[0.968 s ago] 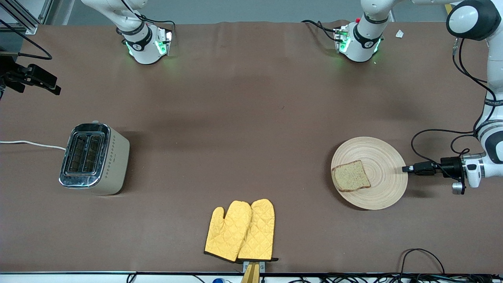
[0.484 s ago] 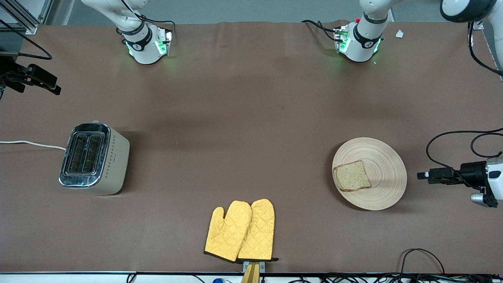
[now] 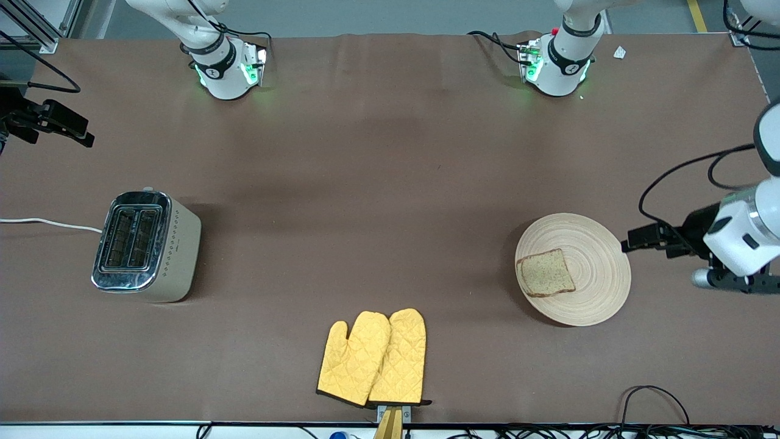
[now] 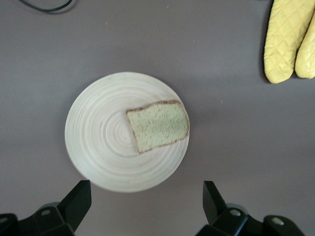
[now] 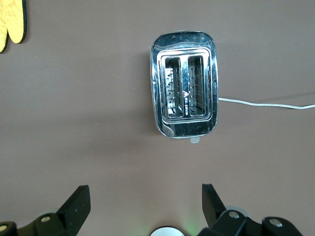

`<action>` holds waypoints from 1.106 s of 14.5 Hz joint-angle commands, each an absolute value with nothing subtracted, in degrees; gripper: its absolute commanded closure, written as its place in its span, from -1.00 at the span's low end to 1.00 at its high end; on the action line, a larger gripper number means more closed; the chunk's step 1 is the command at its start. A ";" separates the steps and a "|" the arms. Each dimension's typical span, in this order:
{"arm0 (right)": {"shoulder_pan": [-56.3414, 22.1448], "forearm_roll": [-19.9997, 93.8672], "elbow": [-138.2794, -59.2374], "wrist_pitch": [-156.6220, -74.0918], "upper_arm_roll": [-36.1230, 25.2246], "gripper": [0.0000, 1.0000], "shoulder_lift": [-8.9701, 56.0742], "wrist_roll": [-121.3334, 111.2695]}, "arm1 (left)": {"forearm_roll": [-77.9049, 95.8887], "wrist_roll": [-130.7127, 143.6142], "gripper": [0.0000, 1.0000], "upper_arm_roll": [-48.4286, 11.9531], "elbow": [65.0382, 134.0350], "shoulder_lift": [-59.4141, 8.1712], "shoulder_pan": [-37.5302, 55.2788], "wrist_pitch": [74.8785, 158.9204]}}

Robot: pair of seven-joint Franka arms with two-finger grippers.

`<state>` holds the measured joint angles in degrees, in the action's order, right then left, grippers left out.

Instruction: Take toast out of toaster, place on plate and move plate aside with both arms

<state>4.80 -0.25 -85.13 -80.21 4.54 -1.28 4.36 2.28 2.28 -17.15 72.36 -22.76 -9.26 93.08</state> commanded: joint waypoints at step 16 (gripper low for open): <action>5.27 -0.62 -85.25 -79.19 5.27 -1.00 -1.41 4.57 | -4.31 3.25 -1.00 -0.09 85.43 2.11 6.06 85.17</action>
